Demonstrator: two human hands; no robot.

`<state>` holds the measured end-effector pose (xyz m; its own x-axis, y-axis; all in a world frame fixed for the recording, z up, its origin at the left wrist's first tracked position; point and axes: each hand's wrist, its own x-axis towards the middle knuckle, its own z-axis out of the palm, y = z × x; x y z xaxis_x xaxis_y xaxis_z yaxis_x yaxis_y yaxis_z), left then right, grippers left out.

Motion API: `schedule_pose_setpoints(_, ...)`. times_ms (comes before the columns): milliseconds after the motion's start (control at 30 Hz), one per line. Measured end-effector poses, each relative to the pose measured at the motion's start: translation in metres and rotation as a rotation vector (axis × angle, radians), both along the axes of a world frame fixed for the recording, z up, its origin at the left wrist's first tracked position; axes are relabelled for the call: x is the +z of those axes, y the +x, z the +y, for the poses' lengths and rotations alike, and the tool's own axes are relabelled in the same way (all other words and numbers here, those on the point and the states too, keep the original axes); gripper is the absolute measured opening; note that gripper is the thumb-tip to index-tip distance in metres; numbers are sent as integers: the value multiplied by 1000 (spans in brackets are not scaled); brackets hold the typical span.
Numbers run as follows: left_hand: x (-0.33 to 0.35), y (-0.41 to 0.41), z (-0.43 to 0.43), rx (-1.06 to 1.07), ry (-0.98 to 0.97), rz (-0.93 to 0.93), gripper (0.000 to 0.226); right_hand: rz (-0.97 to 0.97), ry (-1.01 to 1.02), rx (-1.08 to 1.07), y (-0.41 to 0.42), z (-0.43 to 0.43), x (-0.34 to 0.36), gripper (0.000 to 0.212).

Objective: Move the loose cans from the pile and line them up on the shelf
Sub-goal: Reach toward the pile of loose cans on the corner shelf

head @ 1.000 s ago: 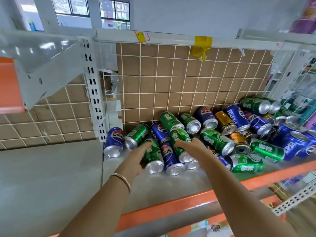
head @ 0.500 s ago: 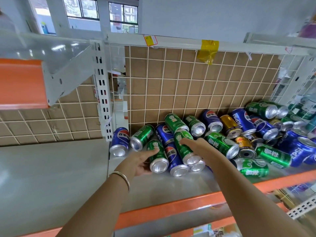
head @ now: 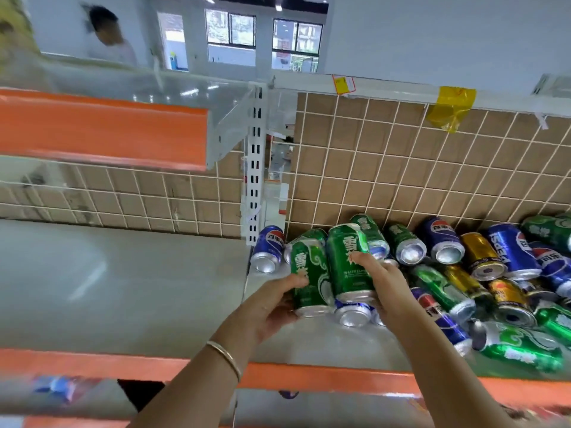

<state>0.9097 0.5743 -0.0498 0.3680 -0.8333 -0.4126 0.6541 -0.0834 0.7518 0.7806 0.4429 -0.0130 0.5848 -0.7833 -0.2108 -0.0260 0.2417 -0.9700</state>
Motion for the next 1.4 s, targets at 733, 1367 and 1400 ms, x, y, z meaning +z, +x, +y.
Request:
schedule_pose_setpoints(733,-16,164,389,416,126,-182,48,108,37,625,231,331,-23,13)
schedule_pose_setpoints(1367,-13,342,621,615,279,-442,46,98,-149,859,446,556,-8,8)
schedule_pose_setpoints(1400,-15,358,626,615,287,-463,52,98,-172,863,460,560,-9,9)
